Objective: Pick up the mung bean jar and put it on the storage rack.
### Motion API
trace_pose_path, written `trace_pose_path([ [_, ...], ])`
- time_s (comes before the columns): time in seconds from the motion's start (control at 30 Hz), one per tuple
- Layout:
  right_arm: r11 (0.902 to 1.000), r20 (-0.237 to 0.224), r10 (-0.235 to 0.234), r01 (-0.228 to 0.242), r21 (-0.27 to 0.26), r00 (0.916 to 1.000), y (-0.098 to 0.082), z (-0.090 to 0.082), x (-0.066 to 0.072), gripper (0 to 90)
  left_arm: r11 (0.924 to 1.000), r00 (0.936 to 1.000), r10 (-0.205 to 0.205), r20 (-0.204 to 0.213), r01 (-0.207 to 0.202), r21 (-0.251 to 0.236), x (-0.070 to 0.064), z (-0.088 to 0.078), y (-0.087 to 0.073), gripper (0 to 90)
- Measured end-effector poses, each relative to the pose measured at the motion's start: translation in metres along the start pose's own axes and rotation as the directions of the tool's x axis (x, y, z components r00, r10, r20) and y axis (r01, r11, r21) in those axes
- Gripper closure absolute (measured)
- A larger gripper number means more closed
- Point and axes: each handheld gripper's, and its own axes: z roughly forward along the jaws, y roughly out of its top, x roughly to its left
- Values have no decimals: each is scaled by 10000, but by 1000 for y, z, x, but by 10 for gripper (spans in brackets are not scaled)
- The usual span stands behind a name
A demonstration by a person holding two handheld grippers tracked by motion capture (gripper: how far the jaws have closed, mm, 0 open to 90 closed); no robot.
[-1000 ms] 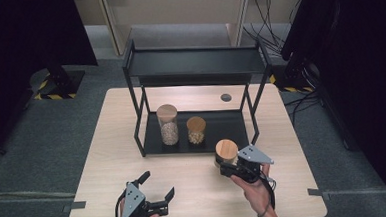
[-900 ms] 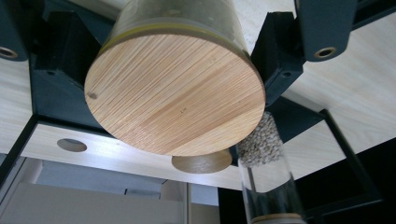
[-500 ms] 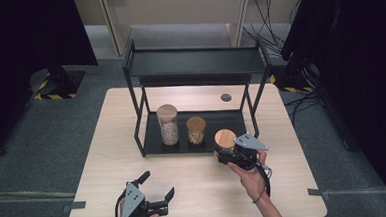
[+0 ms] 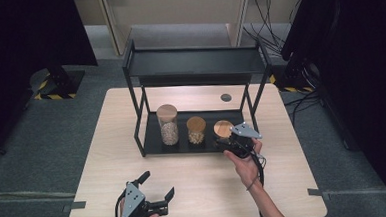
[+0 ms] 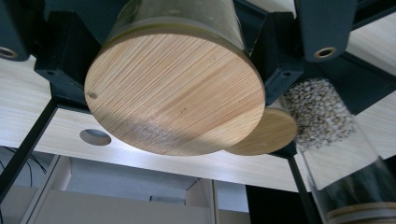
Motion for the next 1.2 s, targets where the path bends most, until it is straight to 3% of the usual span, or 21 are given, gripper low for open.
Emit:
trace_pose_path([
  [0.6, 9992, 720, -61, 33, 389, 9974, 9, 41, 0, 256, 10000, 10000, -6, 10, 6, -43, 1, -1, 0, 12],
  [1.2, 9985, 717, -33, -6, 543, 9974, 4, 62, 0, 256, 10000, 10000, -39, 26, 39, -31, 1, 0, 0, 12],
])
